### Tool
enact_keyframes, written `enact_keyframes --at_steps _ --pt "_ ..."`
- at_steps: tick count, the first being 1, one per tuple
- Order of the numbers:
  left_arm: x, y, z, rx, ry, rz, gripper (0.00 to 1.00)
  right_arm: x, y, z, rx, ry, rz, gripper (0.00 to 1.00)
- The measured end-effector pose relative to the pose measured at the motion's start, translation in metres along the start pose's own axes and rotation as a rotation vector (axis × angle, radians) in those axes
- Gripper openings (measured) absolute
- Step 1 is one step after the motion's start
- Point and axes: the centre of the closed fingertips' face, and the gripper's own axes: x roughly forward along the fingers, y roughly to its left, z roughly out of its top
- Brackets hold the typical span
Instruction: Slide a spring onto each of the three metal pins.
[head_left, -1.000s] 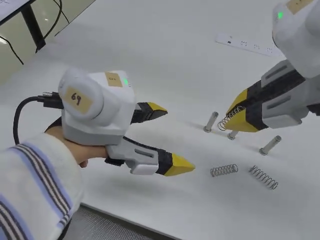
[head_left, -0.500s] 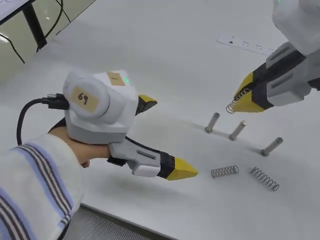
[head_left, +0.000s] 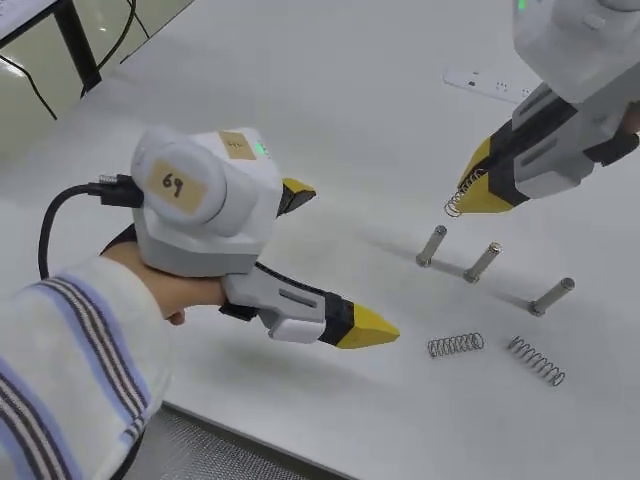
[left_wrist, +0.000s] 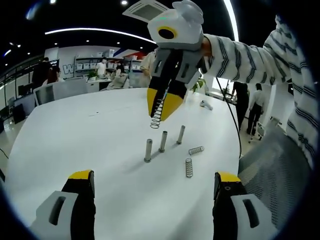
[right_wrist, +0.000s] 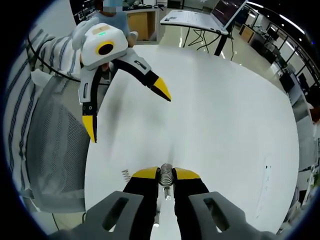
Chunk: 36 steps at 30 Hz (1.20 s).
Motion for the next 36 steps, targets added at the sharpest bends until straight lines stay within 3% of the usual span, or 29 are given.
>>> enact_keyframes --at_steps 9,23,27,36 --pt "-0.002 0.004 0.005 0.0 -0.014 0.009 0.98 0.015 -0.002 -0.01 -0.016 0.061 0.022 0.08" --pt "-0.004 0.005 0.004 -0.008 -0.015 0.012 0.98 0.026 -0.004 -0.018 -0.016 0.097 0.041 0.08" --pt "-0.005 0.01 0.005 -0.004 -0.021 0.035 0.98 0.028 -0.006 -0.02 -0.04 0.118 0.029 0.08" --pt "-0.007 0.013 0.004 -0.008 -0.026 0.053 0.98 0.035 -0.011 -0.023 -0.022 0.126 0.047 0.08"
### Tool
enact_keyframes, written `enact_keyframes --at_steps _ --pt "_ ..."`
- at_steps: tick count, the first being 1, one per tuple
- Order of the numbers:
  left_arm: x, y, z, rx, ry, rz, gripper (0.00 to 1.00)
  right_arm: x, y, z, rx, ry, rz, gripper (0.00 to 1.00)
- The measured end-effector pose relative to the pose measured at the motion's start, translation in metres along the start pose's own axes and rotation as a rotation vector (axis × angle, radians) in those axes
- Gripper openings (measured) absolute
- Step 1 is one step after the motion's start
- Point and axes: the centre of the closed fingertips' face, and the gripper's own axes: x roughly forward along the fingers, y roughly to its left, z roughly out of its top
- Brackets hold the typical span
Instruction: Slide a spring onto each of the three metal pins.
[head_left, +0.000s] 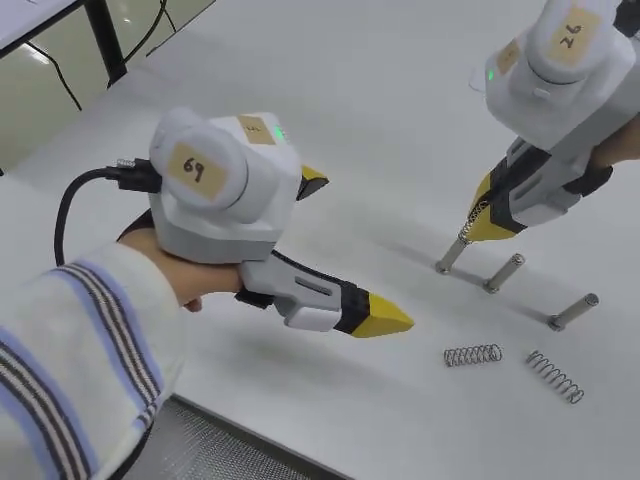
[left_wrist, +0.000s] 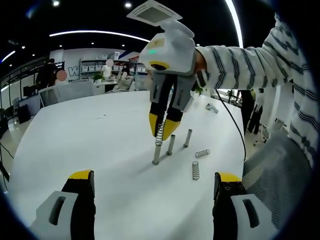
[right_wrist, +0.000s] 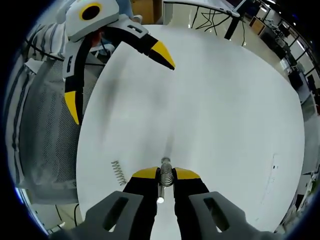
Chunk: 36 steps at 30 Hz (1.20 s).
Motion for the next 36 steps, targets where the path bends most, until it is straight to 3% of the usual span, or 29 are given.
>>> enact_keyframes --at_steps 12,18,22,26,36 --pt "-0.002 0.004 0.002 0.0 0.002 0.017 0.98 0.015 -0.004 -0.003 -0.023 0.025 0.009 0.08" --pt "-0.001 0.003 0.0 -0.006 0.008 0.016 0.98 0.031 -0.005 -0.01 0.019 0.023 0.024 0.08" --pt "-0.001 0.004 0.001 -0.024 0.004 0.019 0.98 0.04 -0.004 -0.013 0.003 0.027 0.026 0.08" --pt "0.001 0.003 -0.003 -0.011 0.038 0.013 0.98 0.047 -0.005 -0.014 -0.009 0.036 0.021 0.08" --pt "0.002 0.004 -0.004 -0.006 0.038 0.007 0.97 0.049 -0.004 -0.016 -0.028 0.039 0.02 0.09"
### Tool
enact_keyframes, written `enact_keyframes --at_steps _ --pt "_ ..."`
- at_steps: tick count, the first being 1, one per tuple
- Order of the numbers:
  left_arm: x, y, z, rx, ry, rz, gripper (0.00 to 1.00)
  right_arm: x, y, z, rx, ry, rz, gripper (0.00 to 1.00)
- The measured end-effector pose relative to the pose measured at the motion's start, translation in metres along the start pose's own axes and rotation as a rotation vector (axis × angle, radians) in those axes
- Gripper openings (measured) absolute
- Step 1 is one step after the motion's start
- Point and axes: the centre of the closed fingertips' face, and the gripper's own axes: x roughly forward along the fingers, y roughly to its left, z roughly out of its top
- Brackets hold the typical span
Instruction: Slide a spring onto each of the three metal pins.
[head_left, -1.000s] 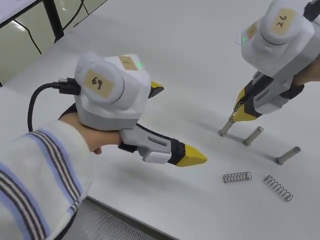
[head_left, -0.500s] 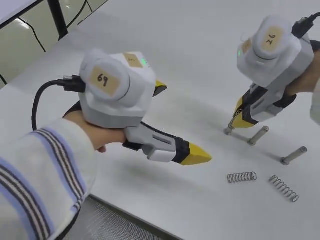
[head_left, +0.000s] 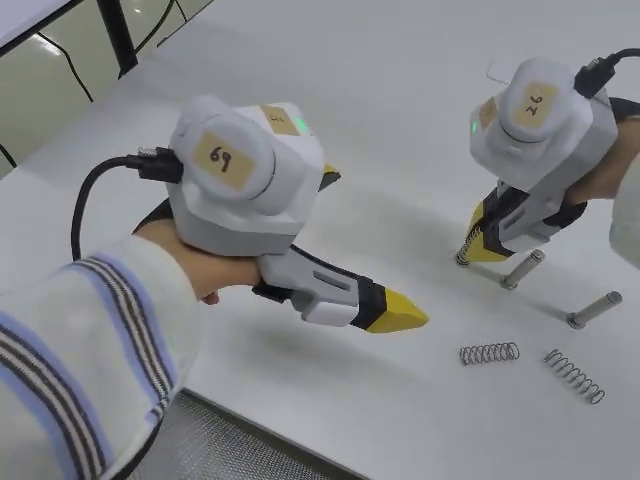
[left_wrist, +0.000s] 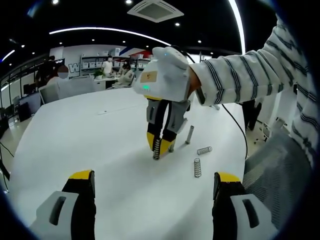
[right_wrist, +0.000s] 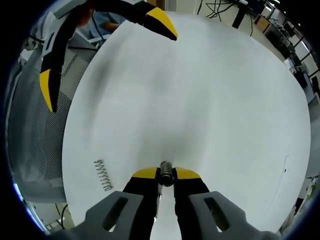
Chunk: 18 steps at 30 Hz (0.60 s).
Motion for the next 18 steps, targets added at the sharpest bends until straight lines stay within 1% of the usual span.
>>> enact_keyframes --at_steps 6,15,18 --pt "0.0019 -0.0005 0.0001 0.003 0.002 -0.004 0.97 -0.0007 0.0014 -0.0019 -0.016 0.011 -0.004 0.09" --pt "0.0017 -0.0023 -0.004 -0.005 0.018 -0.009 0.95 -0.0033 0.0026 -0.0016 -0.019 0.007 -0.003 0.09" --pt "0.0016 -0.0036 -0.0038 -0.008 0.019 -0.008 0.95 -0.0057 0.0026 -0.0031 -0.031 0.012 -0.011 0.11"
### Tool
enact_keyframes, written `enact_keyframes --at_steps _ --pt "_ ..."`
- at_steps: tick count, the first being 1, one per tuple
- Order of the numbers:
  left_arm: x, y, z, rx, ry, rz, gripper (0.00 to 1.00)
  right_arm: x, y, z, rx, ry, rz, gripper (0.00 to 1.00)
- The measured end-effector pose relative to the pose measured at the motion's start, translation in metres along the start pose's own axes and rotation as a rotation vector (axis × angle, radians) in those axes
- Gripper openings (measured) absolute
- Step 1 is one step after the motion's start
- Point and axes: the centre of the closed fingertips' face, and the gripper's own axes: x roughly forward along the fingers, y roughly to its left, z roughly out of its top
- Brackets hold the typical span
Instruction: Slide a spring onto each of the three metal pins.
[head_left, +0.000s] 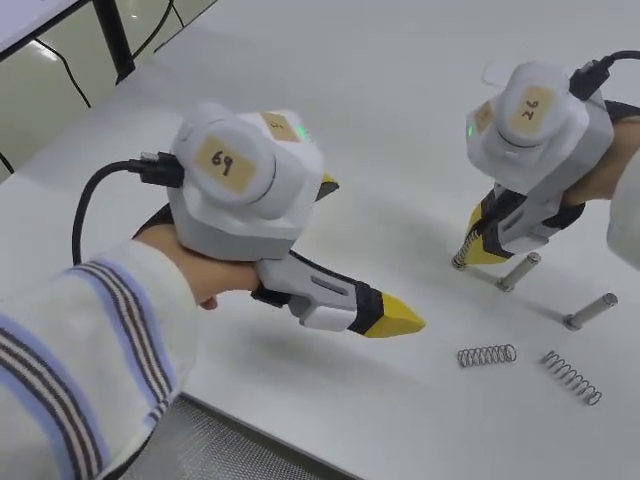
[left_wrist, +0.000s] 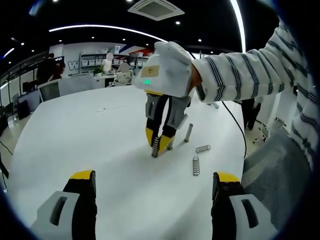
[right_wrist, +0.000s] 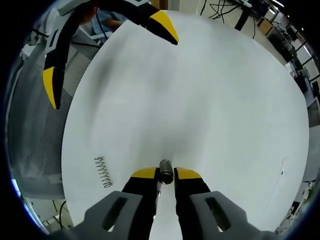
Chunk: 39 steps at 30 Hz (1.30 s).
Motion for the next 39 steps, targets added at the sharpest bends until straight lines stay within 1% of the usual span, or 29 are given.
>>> enact_keyframes --at_steps 4,8,12,15,19,21,25,27,29,31,33,34,36,37,39 --pt "0.0 -0.004 -0.001 0.0 0.006 -0.007 0.95 -0.005 0.002 0.001 0.008 -0.013 0.003 0.12" --pt "0.0 -0.007 -0.002 0.003 0.012 -0.012 0.94 -0.013 0.002 0.002 0.006 -0.026 -0.017 0.13" --pt "0.0 -0.01 -0.002 0.002 0.023 -0.02 0.94 -0.021 0.0 0.003 0.003 -0.035 -0.042 0.16" --pt "0.0 -0.012 -0.002 0.003 0.026 -0.024 0.94 -0.028 0.001 0.007 0.016 -0.064 -0.05 0.16" --pt "0.0 -0.013 -0.004 -0.004 0.038 -0.024 0.96 -0.041 0.003 0.013 0.024 -0.1 -0.073 0.17" --pt "0.0 -0.014 -0.004 -0.008 0.039 -0.03 0.95 -0.049 0.005 0.016 0.038 -0.126 -0.081 0.18" --pt "0.001 -0.016 -0.003 -0.01 0.036 -0.033 0.95 -0.064 0.002 0.02 0.055 -0.169 -0.123 0.18" --pt "0.001 -0.017 -0.003 -0.01 0.035 -0.035 0.95 -0.072 0.003 0.022 0.075 -0.2 -0.133 0.21" --pt "0.001 -0.018 -0.003 -0.011 0.037 -0.041 0.95 -0.081 0.008 0.024 0.09 -0.222 -0.142 0.24" --pt "0.001 -0.019 -0.004 -0.008 0.043 -0.044 0.95 -0.087 0.009 0.025 0.094 -0.239 -0.153 0.24" --pt "0.001 -0.019 -0.005 -0.006 0.048 -0.047 0.95 -0.095 0.01 0.026 0.114 -0.266 -0.171 0.24" --pt "0.001 -0.02 -0.005 -0.013 0.046 -0.05 0.95 -0.1 0.01 0.026 0.126 -0.283 -0.192 0.24" --pt "0.001 -0.021 -0.005 -0.024 0.049 -0.057 0.94 -0.108 0.011 0.026 0.155 -0.31 -0.218 0.26" --pt "0.002 -0.021 -0.006 -0.023 0.05 -0.057 0.94 -0.109 0.011 0.026 0.161 -0.315 -0.223 0.26" --pt "0.002 -0.022 -0.009 -0.018 0.066 -0.062 0.95 -0.115 0.012 0.026 0.19 -0.344 -0.24 0.28"
